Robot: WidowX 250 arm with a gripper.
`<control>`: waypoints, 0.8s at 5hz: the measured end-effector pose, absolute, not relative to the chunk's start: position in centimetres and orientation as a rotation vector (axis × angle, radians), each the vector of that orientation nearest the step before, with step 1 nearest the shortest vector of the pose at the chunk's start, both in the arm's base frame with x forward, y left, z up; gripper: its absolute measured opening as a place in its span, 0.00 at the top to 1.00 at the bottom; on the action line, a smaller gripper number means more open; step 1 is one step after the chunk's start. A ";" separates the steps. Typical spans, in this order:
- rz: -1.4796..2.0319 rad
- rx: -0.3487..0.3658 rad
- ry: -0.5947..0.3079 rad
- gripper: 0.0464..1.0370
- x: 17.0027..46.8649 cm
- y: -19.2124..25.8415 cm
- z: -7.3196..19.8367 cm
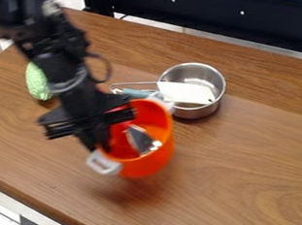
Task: Move the orange pot to the lower left corner of the table
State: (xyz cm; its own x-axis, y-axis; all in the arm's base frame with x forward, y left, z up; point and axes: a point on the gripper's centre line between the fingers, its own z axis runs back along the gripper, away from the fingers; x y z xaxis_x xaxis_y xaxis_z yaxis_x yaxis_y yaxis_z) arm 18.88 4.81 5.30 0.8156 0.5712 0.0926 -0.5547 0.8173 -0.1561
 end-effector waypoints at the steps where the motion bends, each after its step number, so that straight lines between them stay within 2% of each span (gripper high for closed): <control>1: 0.616 -0.073 -0.170 0.99 17.7 9.5 4.6; 2: 0.594 -0.021 -0.175 0.99 17.0 13.8 3.3; 4: 0.578 0.042 -0.160 0.99 17.1 17.0 2.2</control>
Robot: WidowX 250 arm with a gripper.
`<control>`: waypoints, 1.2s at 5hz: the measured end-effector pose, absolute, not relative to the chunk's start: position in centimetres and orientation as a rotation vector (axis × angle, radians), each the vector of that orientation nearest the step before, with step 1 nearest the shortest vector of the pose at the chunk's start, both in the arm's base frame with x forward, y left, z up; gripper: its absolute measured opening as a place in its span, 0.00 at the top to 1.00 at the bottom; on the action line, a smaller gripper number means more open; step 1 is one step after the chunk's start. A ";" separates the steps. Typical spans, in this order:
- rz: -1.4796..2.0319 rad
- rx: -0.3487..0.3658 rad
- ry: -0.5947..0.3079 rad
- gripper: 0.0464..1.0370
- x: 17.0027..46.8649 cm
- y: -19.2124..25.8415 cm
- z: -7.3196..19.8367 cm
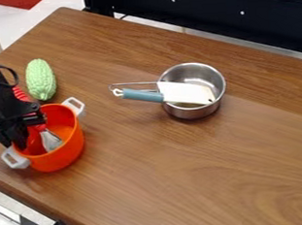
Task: Move the orange pot to the lower left corner of the table
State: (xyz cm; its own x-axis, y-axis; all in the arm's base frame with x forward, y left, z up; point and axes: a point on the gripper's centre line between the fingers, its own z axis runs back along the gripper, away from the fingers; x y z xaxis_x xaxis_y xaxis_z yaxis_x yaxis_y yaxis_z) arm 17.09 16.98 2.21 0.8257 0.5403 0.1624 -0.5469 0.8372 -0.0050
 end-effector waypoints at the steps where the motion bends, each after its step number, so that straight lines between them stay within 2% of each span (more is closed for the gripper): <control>1: 0.584 0.046 -0.156 0.99 17.3 17.4 2.2; 2: 0.633 0.042 -0.134 0.93 17.6 17.8 2.2; 3: 0.640 0.034 -0.115 0.76 17.6 17.8 2.4; 5: 0.634 0.013 -0.096 0.23 17.6 17.3 3.5; 6: 0.660 -0.001 -0.082 0.04 17.3 17.3 4.8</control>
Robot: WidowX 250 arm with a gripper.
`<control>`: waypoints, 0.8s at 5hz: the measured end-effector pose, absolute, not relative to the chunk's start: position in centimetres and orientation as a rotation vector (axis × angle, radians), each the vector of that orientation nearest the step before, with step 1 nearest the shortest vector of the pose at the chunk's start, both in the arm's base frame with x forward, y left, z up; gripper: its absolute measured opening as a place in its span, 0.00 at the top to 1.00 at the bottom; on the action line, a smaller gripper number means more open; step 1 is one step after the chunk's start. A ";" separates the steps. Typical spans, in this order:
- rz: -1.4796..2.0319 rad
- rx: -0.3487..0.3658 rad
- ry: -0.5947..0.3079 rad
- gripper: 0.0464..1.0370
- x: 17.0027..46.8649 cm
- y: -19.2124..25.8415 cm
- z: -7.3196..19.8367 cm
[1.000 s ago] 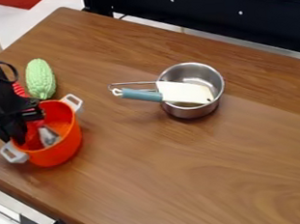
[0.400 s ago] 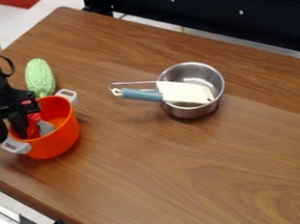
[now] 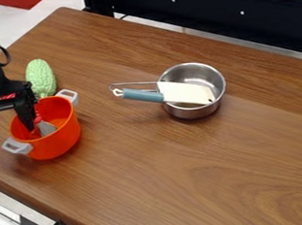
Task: Move the orange pot to the lower left corner of the table
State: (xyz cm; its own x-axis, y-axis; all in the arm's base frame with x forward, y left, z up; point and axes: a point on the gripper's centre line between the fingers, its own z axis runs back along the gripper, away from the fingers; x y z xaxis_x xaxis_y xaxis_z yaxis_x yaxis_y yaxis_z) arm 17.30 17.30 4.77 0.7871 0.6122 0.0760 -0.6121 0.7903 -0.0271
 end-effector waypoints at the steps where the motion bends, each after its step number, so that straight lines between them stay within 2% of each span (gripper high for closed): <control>1: 0.677 -0.022 -0.117 0.04 17.0 17.0 6.5; 2: 0.692 -0.043 -0.116 0.04 17.1 15.8 7.1; 4: 0.674 -0.052 -0.159 0.04 19.5 10.3 7.2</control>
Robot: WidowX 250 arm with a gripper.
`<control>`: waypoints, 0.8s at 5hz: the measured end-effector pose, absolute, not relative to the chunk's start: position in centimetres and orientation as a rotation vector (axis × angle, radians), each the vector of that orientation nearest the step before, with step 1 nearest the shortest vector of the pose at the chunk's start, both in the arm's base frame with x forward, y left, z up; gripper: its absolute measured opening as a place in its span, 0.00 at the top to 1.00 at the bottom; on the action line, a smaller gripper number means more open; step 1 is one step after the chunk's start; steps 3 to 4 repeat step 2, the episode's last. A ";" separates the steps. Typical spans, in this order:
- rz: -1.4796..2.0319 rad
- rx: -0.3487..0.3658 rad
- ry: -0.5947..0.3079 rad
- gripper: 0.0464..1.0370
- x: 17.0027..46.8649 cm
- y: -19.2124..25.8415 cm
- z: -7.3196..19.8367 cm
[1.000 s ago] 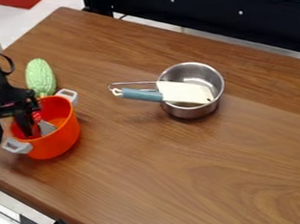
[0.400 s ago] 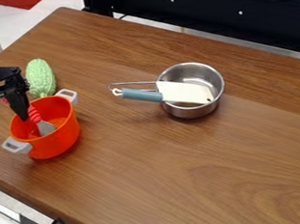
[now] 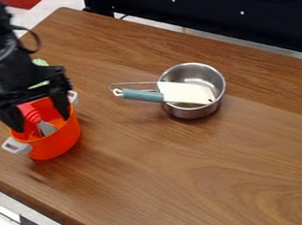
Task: Move the orange pot to the lower left corner of the table
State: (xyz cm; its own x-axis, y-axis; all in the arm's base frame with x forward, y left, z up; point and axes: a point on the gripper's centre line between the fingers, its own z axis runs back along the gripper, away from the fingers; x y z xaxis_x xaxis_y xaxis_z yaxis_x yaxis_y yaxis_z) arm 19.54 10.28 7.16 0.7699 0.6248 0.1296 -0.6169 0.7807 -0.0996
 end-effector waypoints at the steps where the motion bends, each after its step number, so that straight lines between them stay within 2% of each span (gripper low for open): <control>1: 0.660 -0.046 -0.171 0.04 21.3 8.0 7.4; 2: 0.639 -0.070 -0.197 0.04 23.9 6.0 8.2; 4: 0.639 -0.070 -0.197 0.04 23.9 6.0 8.2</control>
